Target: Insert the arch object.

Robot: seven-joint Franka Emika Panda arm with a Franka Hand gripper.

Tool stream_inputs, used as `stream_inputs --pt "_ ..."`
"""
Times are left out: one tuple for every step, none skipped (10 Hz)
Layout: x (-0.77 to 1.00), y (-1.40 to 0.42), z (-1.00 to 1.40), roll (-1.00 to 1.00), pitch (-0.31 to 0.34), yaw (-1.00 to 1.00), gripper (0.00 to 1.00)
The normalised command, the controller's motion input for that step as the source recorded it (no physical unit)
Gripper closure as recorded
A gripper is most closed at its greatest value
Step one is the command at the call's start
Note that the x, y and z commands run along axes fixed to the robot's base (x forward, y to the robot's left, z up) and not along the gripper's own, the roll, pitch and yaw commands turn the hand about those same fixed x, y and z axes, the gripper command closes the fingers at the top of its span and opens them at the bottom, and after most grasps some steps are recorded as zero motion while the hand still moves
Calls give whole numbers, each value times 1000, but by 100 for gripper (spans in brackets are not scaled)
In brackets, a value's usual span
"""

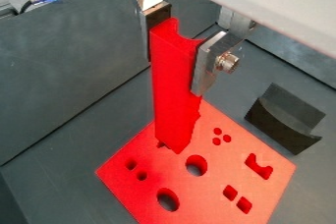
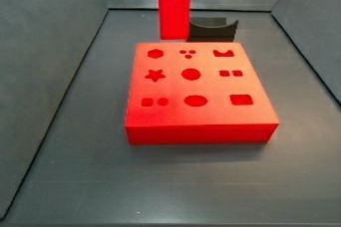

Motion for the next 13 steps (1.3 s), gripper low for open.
stream_inputs --pt "0 0 0 0 -10 0 100" --pt "0 -57 -114 13 0 0 100" --pt "0 0 0 0 26 0 100" --pt "0 0 0 0 -4 0 100" --pt "14 0 -106 3 0 0 100" --pt "0 3 0 -4 0 0 100" --pt "29 6 0 -10 0 0 100" --pt "309 89 -11 0 0 0 100" --pt "646 246 0 -14 44 0 100" --pt "817 309 0 -43 91 83 100" --pt "874 266 0 -33 90 86 100" --pt "963 223 0 -17 97 54 100" --pt "1000 163 0 0 130 66 100"
